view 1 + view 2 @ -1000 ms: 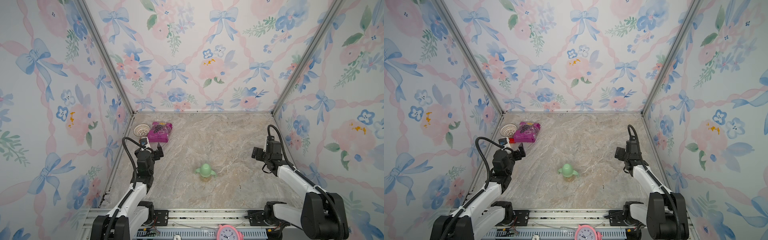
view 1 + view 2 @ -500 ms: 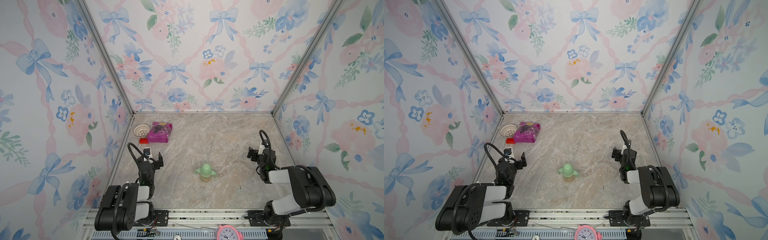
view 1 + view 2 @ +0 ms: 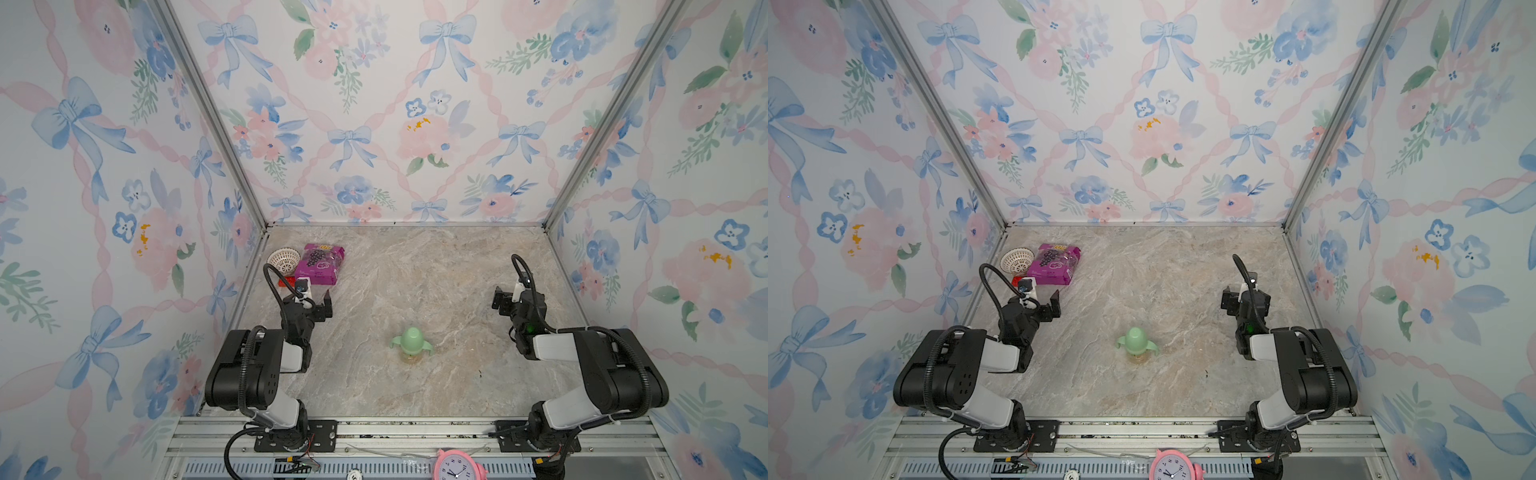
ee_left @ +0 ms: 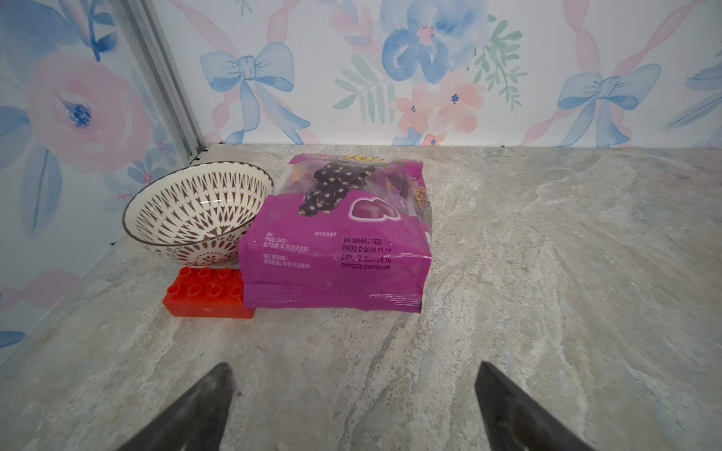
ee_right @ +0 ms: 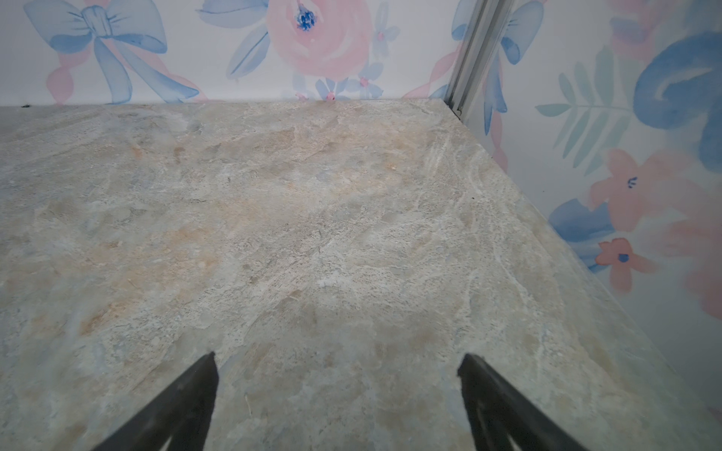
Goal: Assemble the baby bottles
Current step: Reset both arms
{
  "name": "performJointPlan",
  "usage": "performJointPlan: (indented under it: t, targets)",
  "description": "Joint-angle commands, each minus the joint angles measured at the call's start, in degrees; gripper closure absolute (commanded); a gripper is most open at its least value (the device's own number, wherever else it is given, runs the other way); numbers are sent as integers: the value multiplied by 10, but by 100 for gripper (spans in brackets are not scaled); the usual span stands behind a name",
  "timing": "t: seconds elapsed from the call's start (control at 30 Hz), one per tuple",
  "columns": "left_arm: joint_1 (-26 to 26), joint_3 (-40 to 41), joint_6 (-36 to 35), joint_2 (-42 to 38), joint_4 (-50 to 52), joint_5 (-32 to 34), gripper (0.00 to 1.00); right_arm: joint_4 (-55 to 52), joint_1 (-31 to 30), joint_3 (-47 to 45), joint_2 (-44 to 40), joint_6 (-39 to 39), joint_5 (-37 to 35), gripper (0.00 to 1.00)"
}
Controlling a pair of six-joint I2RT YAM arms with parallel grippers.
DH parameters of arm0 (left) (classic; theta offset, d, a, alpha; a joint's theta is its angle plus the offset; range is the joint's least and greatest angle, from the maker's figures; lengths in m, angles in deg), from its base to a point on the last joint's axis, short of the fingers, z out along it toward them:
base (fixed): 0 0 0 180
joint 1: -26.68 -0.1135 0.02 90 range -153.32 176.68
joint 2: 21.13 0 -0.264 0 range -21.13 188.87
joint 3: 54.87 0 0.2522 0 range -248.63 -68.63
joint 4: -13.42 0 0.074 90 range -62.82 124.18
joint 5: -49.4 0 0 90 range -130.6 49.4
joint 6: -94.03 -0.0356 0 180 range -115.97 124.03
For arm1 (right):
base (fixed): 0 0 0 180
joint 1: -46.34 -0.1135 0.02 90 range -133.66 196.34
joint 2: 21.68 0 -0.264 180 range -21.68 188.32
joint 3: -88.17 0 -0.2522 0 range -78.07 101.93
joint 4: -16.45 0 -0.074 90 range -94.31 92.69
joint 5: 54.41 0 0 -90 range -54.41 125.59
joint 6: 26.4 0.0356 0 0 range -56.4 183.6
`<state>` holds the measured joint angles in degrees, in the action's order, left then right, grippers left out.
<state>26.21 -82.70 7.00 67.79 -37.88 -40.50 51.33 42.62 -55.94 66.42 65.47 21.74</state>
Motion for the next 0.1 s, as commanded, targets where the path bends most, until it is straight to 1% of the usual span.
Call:
performJointPlan:
  t: [0.0,0.07]
  targets:
    - [-3,-4,-3,-4,-9,-9,2,1,5,10,-6,-3,9,4]
    - [-3,-4,-3,-4,-9,-9,2,5,3,7,-5,-4,7,4]
